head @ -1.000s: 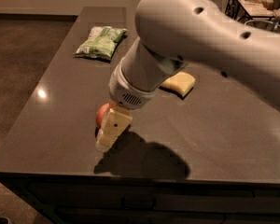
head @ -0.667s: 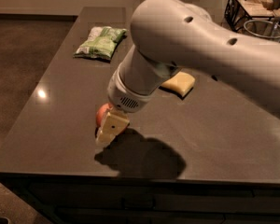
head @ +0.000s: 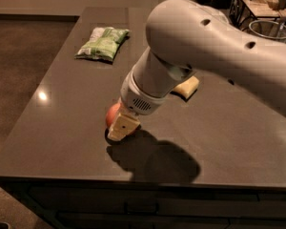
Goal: Move apple near sponge
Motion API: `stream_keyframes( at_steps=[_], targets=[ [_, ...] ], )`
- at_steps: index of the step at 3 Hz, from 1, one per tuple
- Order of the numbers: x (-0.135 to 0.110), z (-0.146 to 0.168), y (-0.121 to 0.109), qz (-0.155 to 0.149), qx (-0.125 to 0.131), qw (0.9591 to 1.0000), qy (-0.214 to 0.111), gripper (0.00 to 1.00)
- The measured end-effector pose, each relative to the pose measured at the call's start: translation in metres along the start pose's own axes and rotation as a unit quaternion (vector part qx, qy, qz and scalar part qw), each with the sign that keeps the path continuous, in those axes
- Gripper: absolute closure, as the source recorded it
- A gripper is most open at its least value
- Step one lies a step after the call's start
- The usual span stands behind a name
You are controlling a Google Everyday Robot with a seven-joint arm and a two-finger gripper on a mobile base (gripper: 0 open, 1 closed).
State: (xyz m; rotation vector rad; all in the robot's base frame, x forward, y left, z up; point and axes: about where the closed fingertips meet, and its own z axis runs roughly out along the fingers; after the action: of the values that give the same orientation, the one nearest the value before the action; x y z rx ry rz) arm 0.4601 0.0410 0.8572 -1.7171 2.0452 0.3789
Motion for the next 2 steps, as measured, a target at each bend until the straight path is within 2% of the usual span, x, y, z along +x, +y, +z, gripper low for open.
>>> stream_keyframes(
  at_steps=[1, 2],
  targets=[
    [0.017, -0.023, -0.028, 0.046, 0.041, 0.9980, 0.009, 0.87],
    [0.046, -0.043, -0.061, 0.113, 0.109, 0.9873, 0.024, 1.00]
  ],
)
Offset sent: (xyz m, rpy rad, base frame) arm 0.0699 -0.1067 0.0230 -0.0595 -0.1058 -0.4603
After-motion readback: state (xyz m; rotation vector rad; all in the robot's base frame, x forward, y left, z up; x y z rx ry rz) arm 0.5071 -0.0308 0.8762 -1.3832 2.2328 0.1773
